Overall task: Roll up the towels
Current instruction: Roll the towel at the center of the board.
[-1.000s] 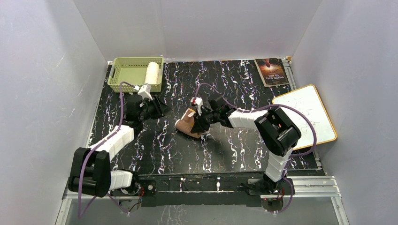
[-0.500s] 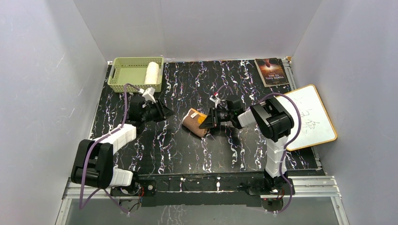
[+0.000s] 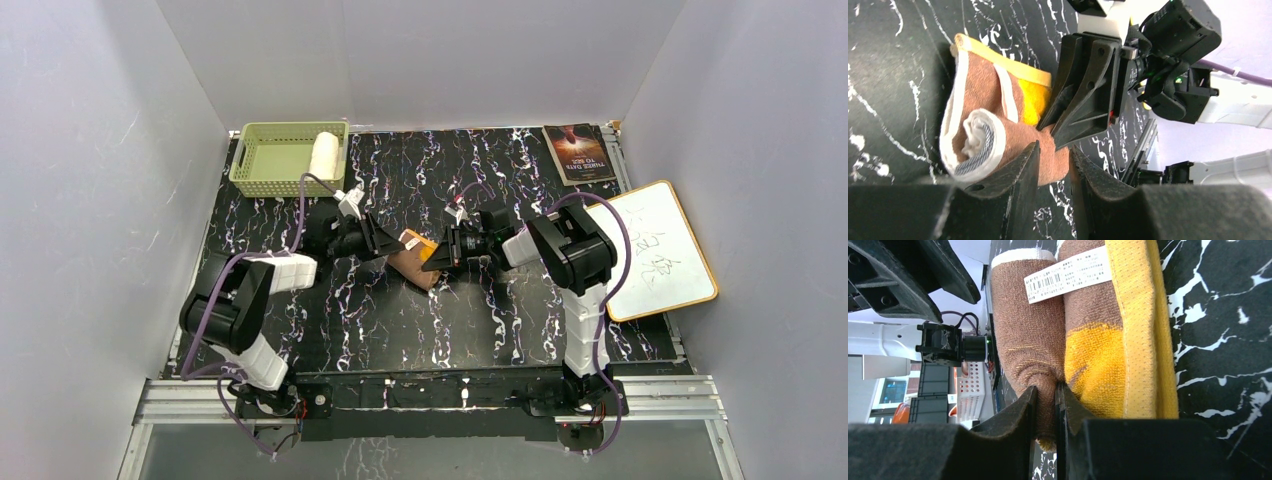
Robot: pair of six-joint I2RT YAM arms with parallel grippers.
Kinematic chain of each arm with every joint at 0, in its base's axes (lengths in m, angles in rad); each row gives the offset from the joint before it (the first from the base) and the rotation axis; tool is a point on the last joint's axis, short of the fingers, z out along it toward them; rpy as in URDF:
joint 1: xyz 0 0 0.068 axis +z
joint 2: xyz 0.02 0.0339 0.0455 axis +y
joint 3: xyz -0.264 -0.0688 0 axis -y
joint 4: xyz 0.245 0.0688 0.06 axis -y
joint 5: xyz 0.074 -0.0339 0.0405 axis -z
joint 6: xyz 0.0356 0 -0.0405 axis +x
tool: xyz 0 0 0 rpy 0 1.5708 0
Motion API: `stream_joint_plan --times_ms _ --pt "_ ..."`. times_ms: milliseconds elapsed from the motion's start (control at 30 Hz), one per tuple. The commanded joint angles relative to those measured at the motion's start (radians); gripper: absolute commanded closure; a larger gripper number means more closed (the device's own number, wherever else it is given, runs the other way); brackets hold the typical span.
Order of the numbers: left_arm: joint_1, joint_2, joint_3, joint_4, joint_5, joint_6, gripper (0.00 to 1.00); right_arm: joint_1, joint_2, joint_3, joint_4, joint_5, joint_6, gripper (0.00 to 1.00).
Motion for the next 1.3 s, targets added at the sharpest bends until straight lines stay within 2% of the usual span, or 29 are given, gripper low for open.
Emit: stream_joint_plan --times_ms 0,200,300,400,500,600,667,800,1000,1067,1167,1267 --pt "-0.017 0.054 0.055 0.165 0.062 -0.074 0.74 -0.004 0.038 0.015 -0.122 0.113 -0.089 1.0" --pt "-0.021 0.175 0.036 0.253 0.028 -0.091 0.76 -0.005 0.026 0.03 -0.185 0.129 -0.135 1.0" --pt "-0.028 0.203 0.02 0.245 -0.003 -0.066 0.77 -0.004 0.004 0.045 -0.245 0.157 -0.182 0.92" --pt "-0.046 0.215 0.012 0.214 -0.044 -0.028 0.77 -0.005 -0.023 0.069 -0.311 0.189 -0.228 0.87" --pt "-0.065 0.231 0.013 0.191 -0.078 -0.004 0.77 0.002 -0.057 0.088 -0.364 0.221 -0.273 0.75" --pt "-0.081 0.247 0.025 0.167 -0.102 0.019 0.77 0.013 -0.136 0.087 -0.388 0.277 -0.353 0.54" --pt "-0.087 0.255 0.034 0.14 -0.114 0.036 0.78 0.023 -0.215 0.077 -0.399 0.333 -0.438 0.48" --pt "-0.094 0.265 0.039 0.113 -0.135 0.056 0.78 0.083 -0.383 0.051 -0.442 0.493 -0.669 0.47" --pt "-0.094 0.286 0.036 0.111 -0.142 0.059 0.78 0.337 -0.586 -0.131 -0.33 0.834 -1.055 0.48" --pt "-0.096 0.293 0.038 0.106 -0.142 0.064 0.78 0.389 -0.595 -0.144 -0.32 0.874 -1.129 0.48" --pt "-0.097 0.3 0.042 0.106 -0.14 0.066 0.78 0.419 -0.547 -0.103 -0.416 0.918 -1.193 0.5" --pt "-0.097 0.301 0.041 0.102 -0.142 0.068 0.78 0.446 -0.512 -0.096 -0.434 0.988 -1.243 0.5"
